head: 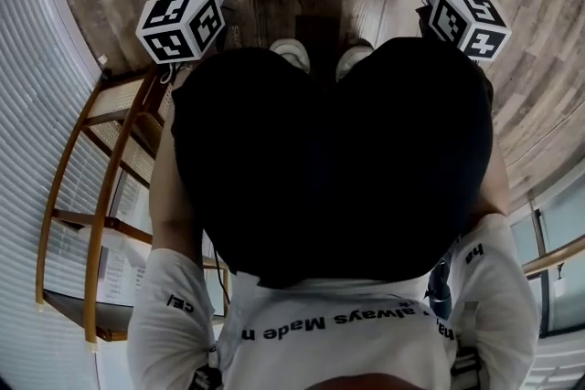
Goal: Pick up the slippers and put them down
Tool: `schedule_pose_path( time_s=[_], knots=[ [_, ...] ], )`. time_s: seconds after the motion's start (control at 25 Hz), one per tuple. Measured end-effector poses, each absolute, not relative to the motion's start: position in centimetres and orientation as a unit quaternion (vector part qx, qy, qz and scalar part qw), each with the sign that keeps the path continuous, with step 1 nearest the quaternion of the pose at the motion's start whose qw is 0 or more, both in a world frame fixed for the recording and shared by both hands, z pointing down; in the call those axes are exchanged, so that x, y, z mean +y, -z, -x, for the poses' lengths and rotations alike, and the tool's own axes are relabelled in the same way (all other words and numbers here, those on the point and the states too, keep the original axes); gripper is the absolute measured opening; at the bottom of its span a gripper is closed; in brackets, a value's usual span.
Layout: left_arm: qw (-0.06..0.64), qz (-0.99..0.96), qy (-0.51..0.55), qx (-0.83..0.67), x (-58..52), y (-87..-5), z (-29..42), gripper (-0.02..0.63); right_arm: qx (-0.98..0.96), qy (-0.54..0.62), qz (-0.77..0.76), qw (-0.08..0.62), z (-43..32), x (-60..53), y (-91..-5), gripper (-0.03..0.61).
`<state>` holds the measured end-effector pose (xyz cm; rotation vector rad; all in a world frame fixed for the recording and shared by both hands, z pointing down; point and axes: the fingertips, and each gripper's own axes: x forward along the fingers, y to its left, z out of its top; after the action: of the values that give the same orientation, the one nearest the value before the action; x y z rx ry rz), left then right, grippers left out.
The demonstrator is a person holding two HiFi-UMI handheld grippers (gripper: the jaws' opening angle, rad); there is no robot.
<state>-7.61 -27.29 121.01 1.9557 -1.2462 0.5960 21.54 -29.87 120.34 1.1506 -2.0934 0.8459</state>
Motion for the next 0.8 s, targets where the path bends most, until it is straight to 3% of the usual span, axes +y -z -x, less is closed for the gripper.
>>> schedule_pose_path(
  time_s=[0.12,0.24,0.8],
  knots=[
    [0.358,-0.757,-0.233,-0.495,-28.2,-119.9,8.7,0.179,-0.792,-0.332,-0.428,0.282,-21.1,-29.8,-120.3,0.129],
    [0.348,-0.763,-0.233,-0.493,-29.7,-114.1,7.9,0.172,-0.799,-0.330,-0.425,0.270,-21.3,-30.4,-114.9,0.117],
    [0.270,-0.810,-0.171,-0.492,-32.1,-77.2,1.8,0.109,-0.853,-0.253,-0.413,0.198,-18.8,-32.9,-77.5,0.070]
  ],
)
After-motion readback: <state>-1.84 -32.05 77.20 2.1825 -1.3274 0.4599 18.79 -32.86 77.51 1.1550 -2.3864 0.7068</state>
